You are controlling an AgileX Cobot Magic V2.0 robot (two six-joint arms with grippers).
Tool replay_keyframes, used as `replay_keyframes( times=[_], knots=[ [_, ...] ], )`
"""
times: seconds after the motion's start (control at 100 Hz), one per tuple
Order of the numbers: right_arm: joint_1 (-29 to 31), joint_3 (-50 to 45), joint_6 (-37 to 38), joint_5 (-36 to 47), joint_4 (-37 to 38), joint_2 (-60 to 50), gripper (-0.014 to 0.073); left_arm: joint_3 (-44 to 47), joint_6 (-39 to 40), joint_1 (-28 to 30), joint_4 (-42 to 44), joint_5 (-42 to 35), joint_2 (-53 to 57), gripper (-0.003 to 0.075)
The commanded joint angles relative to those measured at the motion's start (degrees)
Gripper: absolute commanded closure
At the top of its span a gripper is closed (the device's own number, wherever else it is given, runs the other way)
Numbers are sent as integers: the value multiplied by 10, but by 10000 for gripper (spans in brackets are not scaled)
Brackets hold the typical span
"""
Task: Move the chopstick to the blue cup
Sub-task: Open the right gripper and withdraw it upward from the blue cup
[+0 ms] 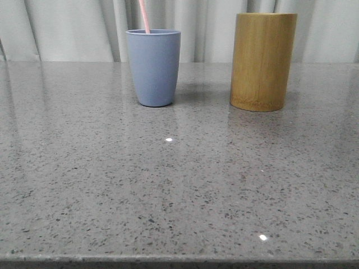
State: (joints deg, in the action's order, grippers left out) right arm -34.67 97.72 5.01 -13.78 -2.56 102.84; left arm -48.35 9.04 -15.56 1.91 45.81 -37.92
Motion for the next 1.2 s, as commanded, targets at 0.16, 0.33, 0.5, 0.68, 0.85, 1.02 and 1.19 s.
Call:
replay_keyframes(
  times=[0.16, 0.33, 0.5, 0.68, 0.85, 1.02, 1.19],
  knots=[
    [4, 11, -5, 8, 0, -54, 302, -14, 4, 1, 1, -35, 0, 335],
    [13, -15, -5, 8, 0, -84, 302, -14, 4, 1, 11, -33, 0, 335],
    [32, -76, -5, 15, 0, -134, 302, -14, 4, 1, 15, -37, 8, 373],
    [60, -165, -5, 25, 0, -202, 302, -14, 8, 1, 28, -47, 29, 418],
    [90, -252, 6, 28, 0, -278, 302, -14, 8, 1, 31, -49, 45, 426],
    [120, -341, 9, 43, 0, -359, 302, -14, 8, 1, 32, -51, 51, 426],
    [146, -426, 10, 42, 0, -438, 302, -14, 8, 1, 32, -53, 51, 426]
  ],
)
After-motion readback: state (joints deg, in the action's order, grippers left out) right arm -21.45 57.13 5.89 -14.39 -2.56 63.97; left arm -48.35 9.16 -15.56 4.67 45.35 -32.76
